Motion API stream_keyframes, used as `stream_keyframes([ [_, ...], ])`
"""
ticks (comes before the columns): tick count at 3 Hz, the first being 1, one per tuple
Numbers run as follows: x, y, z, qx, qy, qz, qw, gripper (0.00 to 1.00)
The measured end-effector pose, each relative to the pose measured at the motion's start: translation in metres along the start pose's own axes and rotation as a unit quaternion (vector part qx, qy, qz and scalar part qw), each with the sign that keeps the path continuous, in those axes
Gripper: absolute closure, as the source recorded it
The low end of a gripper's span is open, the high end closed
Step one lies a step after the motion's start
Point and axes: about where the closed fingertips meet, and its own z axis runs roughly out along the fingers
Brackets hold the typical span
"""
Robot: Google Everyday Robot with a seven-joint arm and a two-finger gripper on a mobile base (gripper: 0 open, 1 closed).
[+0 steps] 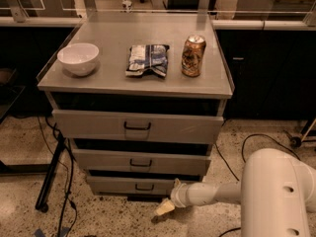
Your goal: Open bottom drawer
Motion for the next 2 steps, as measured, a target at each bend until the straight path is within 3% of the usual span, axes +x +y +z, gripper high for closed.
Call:
stream_keyframes([
  [2,-0.009,-0.018,0.022,0.012,-0.007,-0.004,0.9999,0.00],
])
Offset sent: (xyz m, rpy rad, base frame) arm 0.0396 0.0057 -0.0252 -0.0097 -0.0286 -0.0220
